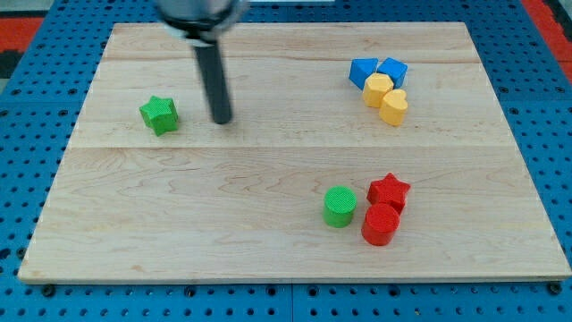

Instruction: Slide the green circle towards the green star

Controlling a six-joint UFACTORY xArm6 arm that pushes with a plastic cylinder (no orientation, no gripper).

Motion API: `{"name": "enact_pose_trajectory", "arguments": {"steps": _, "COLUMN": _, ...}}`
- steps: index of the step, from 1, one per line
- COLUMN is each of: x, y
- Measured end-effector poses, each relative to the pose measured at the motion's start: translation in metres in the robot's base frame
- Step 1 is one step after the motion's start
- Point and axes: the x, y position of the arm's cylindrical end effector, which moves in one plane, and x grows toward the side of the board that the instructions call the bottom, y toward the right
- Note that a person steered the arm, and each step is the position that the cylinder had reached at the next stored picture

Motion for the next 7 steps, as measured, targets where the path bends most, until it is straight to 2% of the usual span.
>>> {"name": "enact_pose_trajectory", "arguments": {"steps": 1, "x": 0.032, "y": 0.091}}
{"name": "enact_pose_trajectory", "arguments": {"steps": 3, "x": 0.102, "y": 0.127}}
{"name": "enact_pose_trajectory", "arguments": {"steps": 4, "x": 0.114, "y": 0.14}}
{"name": "enact_pose_trajectory", "arguments": {"steps": 6, "x": 0.119, "y": 0.134}}
{"name": "enact_pose_trajectory", "arguments": {"steps": 7, "x": 0.133, "y": 0.088}}
